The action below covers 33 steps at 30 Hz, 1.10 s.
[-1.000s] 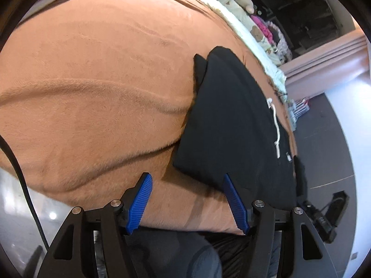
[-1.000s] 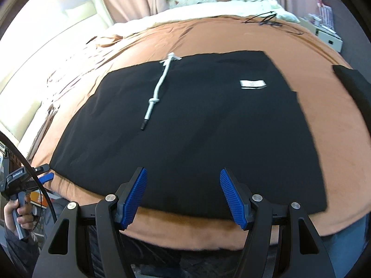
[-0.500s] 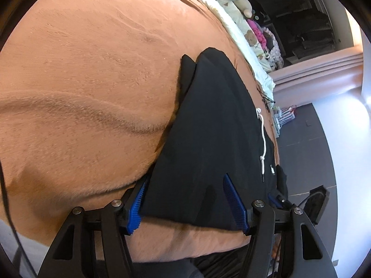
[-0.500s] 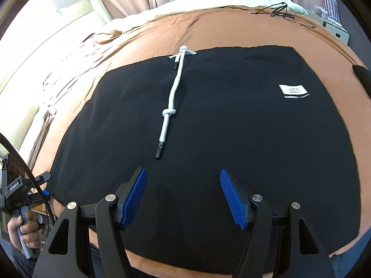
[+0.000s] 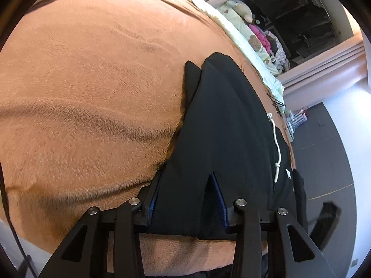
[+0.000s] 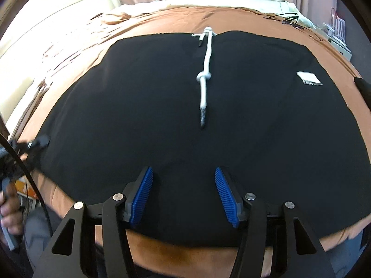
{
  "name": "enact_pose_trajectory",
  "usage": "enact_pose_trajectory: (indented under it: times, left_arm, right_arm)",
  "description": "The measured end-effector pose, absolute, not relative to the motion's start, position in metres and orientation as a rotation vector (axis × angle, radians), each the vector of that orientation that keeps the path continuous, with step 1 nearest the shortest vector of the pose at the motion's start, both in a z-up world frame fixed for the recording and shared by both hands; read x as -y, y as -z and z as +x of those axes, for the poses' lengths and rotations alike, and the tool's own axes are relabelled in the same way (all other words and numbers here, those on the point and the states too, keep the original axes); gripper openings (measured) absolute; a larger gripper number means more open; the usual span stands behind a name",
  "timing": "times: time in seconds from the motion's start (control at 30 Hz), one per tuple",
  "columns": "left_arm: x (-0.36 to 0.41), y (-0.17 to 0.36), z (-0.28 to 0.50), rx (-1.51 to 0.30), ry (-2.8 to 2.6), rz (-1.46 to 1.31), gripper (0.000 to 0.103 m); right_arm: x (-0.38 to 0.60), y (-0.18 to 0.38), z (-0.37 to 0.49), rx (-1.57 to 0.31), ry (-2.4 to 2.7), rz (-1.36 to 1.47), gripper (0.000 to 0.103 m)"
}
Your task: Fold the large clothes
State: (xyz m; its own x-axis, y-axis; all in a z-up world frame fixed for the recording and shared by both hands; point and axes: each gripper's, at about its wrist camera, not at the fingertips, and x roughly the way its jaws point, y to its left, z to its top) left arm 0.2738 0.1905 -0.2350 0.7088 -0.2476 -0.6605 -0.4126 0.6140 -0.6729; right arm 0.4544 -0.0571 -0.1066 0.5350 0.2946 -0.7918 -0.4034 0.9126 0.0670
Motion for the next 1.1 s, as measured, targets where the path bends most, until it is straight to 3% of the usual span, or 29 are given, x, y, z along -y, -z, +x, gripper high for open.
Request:
enact_pose_trajectory:
  times: [0.2, 0.6, 0.9, 1.1]
  left_arm:
    - [-0.196, 0.239, 0.269, -0.775, -0.13, -0.993, 0.029]
    - [-0.191, 0.238, 0.266, -0.762, -0.161, -1.016, 0.029]
    - [-0.19, 0.237, 0.265, -0.757, -0.182, -1.031, 0.029]
    - [-0.19, 0.239, 0.264, -0.767, -0.212, -1.064, 0.029]
  right_arm:
    - [0.062, 0.102, 0.449, -0.937, -0.425, -0.111, 0.043]
    - [0.047, 0.097, 0.544, -1.02, -0.464, -0.06, 0.041]
    - [0.025, 0.1, 0.622, -1.059, -0.443, -0.058, 0.019]
    - [0.009, 0.105, 0.664, -1.069, -0.411, -0.067, 0.016]
